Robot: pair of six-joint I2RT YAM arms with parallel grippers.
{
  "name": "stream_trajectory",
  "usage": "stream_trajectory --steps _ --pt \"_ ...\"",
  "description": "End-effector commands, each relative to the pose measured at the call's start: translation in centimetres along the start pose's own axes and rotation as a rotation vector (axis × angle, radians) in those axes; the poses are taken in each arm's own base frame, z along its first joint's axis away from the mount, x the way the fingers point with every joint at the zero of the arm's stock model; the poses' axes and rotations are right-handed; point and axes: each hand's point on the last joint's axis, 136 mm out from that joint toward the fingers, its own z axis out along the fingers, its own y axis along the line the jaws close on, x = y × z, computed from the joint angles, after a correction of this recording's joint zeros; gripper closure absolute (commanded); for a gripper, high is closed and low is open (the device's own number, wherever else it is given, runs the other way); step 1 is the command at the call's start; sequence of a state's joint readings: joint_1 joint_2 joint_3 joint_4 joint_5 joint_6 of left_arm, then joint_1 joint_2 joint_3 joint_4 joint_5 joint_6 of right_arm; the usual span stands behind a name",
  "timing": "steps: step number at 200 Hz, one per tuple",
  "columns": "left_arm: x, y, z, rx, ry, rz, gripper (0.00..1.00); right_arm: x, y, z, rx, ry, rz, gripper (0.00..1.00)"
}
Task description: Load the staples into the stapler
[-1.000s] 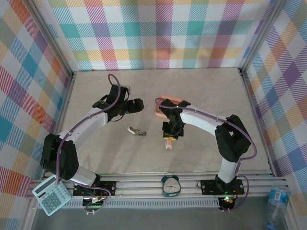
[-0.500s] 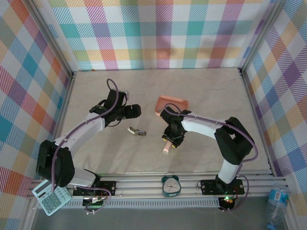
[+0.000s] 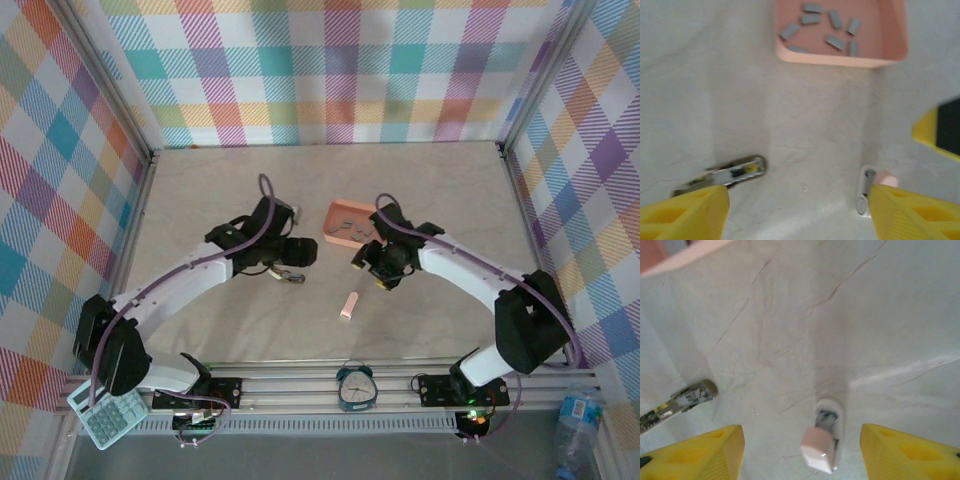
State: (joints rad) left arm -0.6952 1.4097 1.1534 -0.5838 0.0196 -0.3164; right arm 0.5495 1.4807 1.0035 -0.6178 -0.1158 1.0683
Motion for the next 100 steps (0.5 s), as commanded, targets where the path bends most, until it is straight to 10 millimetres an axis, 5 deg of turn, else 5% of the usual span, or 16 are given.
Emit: stream_trajectory --steps 1,53,100 --pt "1.8 -2.5 0.7 -0.019 0.092 0.089 0.28 -0.3 -1.1 -0.9 -0.07 0.042 -0.103 0.39" --pt "4.9 -9.0 4.1 -0.031 0.267 0.249 0.34 -3.1 -5.3 -2.5 -0.173 0.021 0.0 0.4" --pt "6.6 -11.1 7.4 -0.074 0.361 0.316 0.43 -3.3 -7.0 -3.1 -0.222 0.003 0.051 0.41"
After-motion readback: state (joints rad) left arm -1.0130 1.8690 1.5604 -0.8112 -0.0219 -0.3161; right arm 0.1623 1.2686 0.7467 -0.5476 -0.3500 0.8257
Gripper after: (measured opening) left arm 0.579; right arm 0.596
